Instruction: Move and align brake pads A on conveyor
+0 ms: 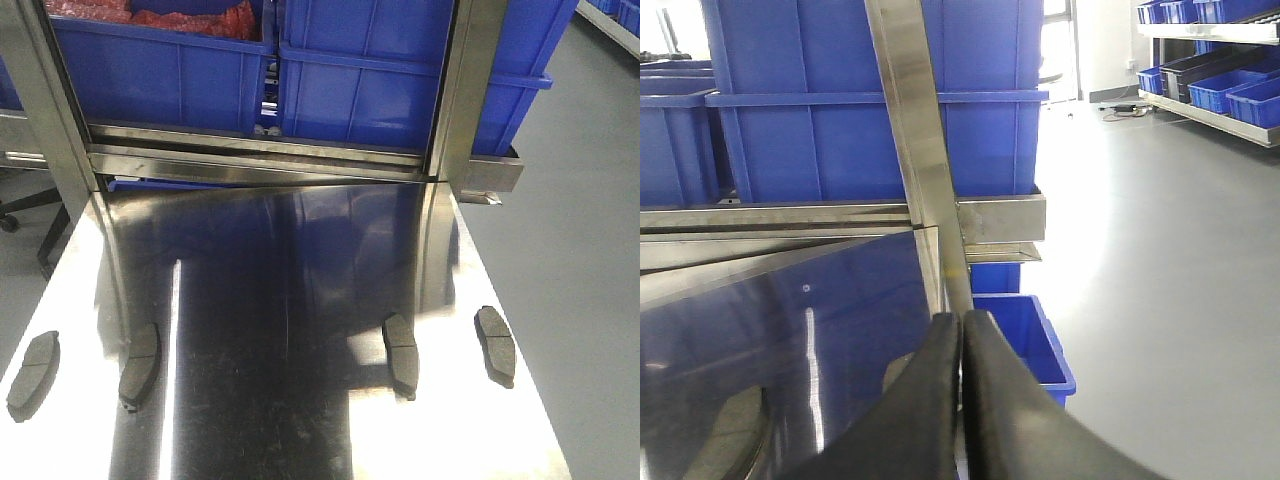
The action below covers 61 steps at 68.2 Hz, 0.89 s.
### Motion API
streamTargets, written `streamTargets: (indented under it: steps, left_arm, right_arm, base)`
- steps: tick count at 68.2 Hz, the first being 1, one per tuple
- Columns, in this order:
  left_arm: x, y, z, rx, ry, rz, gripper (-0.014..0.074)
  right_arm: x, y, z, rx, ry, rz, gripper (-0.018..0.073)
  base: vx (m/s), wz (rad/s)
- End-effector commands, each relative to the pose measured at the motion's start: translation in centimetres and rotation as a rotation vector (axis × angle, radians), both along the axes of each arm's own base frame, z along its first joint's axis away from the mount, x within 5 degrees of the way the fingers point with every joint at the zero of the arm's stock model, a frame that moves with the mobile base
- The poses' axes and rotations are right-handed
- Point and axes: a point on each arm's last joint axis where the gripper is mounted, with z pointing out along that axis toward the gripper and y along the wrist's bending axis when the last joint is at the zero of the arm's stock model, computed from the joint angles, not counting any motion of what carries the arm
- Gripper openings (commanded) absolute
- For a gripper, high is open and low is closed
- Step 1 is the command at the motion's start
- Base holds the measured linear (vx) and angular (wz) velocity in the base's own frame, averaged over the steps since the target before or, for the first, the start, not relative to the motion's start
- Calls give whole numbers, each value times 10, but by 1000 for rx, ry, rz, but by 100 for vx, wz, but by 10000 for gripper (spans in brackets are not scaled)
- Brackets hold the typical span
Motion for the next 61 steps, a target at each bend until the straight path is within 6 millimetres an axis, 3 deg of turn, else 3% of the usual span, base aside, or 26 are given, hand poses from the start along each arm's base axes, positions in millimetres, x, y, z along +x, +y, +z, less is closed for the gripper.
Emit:
streamTargets:
  steps: [1,61]
  left_arm:
    - [-1,0,10,4,-93,-2,-7]
    - [-1,0,10,4,-93,-2,-7]
  right_arm:
    - [0,0,1,-15,-70,-7,-2]
    - [0,0,1,-15,-70,-7,-2]
  base:
    - [0,0]
    - [0,0]
